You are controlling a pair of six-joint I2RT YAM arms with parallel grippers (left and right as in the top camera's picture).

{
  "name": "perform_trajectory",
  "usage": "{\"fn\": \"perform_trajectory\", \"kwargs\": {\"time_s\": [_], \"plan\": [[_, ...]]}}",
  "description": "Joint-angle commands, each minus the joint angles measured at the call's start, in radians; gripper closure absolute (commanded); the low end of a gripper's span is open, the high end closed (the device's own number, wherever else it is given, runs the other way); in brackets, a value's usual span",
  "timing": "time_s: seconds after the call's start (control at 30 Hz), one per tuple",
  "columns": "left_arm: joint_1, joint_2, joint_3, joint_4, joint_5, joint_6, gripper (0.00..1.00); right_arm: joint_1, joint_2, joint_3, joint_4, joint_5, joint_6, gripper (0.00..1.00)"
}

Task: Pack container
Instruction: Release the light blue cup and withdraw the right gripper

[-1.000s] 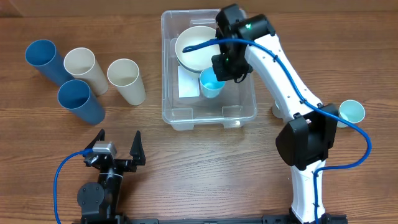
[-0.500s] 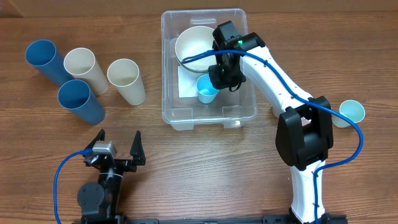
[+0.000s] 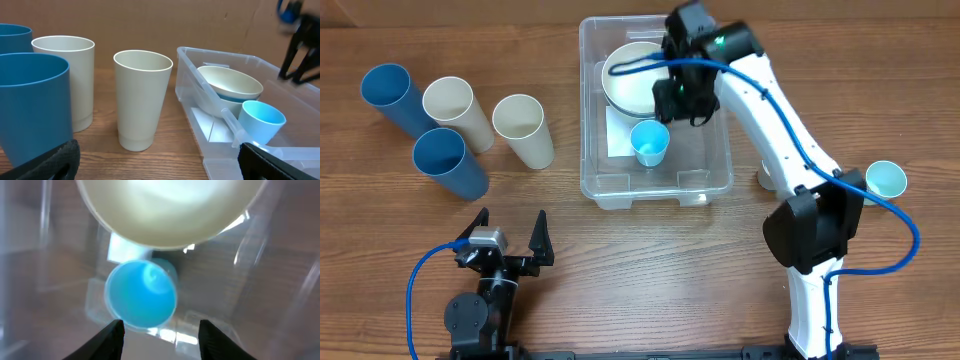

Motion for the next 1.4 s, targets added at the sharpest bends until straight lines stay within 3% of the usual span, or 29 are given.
{"fn": "perform_trajectory", "kwargs": {"time_s": [0.0, 0.17, 0.47, 0.63, 0.8, 1.07, 1.37], "plan": [[0.010, -0.006, -0.003, 0.001, 0.011, -0.007, 0.00, -0.005, -0.026, 0.224, -0.120, 0.013, -0.003, 0.49], [0.010, -0.006, -0.003, 0.001, 0.011, -0.007, 0.00, -0.085, -0.039, 0.422, -0.277, 0.060, 0.036, 0.45], [0.010, -0.006, -0.003, 0.001, 0.011, -0.007, 0.00, -0.288, -0.255, 0.363, -0.277, 0.083, 0.057, 0.45], [0.010, -0.006, -0.003, 0.001, 0.011, -0.007, 0.00, -0.481, -0.418, 0.147, -0.277, 0.196, 0.180, 0.42], [0.010, -0.006, -0.003, 0.001, 0.011, -0.007, 0.00, -0.688, -0.451, -0.136, -0.264, 0.194, 0.260, 0.40], [0.010, -0.006, -0.003, 0.001, 0.011, -0.007, 0.00, -0.887, -0.451, -0.632, 0.014, 0.185, 0.320, 0.35], [0.010, -0.006, -0.003, 0.001, 0.011, -0.007, 0.00, -1.050, -0.450, -0.774, 0.230, 0.114, 0.372, 0.44]]}}
